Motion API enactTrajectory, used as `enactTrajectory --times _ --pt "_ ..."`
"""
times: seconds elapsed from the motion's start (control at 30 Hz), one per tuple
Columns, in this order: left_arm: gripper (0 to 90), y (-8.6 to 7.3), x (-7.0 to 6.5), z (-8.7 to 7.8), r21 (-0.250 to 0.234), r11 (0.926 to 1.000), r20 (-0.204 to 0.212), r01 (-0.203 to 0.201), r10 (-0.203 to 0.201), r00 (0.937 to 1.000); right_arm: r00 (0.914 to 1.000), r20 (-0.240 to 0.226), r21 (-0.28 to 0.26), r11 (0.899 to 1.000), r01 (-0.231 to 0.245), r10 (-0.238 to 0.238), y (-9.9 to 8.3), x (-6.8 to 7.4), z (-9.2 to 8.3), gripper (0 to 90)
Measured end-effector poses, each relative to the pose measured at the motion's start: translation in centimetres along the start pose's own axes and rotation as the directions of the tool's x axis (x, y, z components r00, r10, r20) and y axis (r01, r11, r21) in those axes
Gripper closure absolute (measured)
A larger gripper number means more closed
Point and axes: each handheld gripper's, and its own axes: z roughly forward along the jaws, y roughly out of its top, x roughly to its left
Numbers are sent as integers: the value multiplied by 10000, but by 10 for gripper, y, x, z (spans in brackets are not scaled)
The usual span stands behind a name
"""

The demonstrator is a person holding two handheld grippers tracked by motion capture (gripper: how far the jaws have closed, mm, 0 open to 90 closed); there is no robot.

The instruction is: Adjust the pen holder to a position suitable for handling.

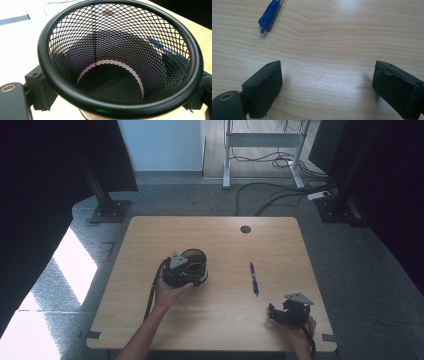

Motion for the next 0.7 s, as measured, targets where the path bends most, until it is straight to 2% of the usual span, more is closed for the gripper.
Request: enactTrajectory --times 0.27,0.7 --pt "93 1 -8 14 225 9997 92 -64 62 9999 10000 7 -1 10000 -12 12 0 0 0 84" --pt "93 -5 -21 49 787 9968 140 -119 108 9998 10000 9 0 10000 -11 11 0 0 0 84"
